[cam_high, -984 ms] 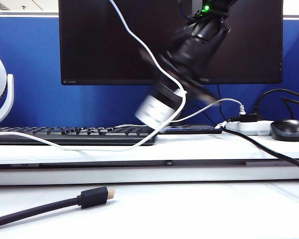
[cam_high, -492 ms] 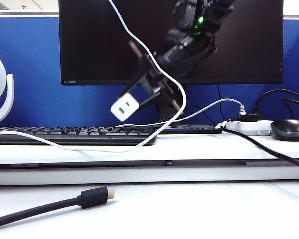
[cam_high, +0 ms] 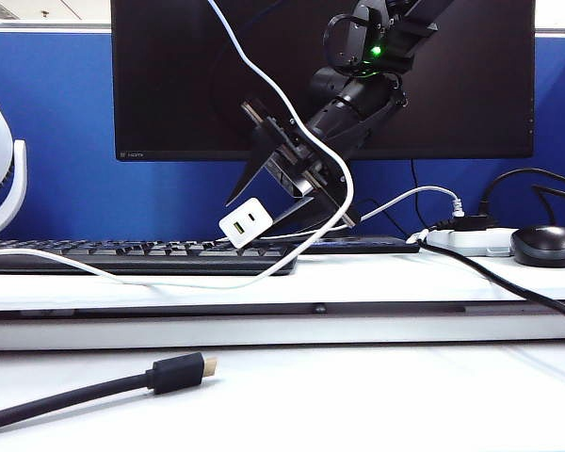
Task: Pick up the Type-C charging cable and the charging base, insert one end of the Type-C charger into the corresponding slot on the base, and finally place the plugged-in charger back on the table.
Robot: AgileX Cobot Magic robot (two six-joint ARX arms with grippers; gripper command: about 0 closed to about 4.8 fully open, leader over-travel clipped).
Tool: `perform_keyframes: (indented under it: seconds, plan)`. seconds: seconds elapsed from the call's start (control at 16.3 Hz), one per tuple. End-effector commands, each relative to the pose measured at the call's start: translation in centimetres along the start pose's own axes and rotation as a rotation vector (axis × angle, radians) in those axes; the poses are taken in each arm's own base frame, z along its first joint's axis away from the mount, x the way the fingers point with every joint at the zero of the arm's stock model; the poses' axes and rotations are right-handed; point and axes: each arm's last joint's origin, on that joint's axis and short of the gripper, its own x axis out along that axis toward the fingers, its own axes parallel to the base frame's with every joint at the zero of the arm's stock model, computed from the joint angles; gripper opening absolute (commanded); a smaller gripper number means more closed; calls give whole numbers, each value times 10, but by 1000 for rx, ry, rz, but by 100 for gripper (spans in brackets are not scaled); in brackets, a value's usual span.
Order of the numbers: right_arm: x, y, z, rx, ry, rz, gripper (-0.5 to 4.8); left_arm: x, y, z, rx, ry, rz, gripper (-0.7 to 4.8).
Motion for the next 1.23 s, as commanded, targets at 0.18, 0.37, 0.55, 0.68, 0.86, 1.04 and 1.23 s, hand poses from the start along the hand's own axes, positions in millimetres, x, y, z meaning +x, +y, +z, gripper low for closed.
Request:
perform_keyframes:
  seconds: [0.18,0.37,0.55,0.68,0.86,1.04,1.23]
  plan:
    - [-7,8,-1,-22,-15,12,307,-2,1,3,7,-17,3,-5]
    - [-14,6,-2,-15,-39,-48,307,-2,1,2,6,-12,3,-5]
    - [-21,-3,-2,28,-39,-102,306,-2,1,2,6,-12,3,-5]
    - [-28,-5,-3,38,-58,-141,307,-2,1,2,7,-12,3,-5]
    - [-44,13,-8,26,-153,-241,307,-2,1,2,9,-12,3,-5]
    - [-35,39,-19,-15,-172,-274,311,-2,1,2,9,-12,2,-5]
    - [-20,62,-27,-85,-218,-380,312,-2,1,2,9,-12,3,-5]
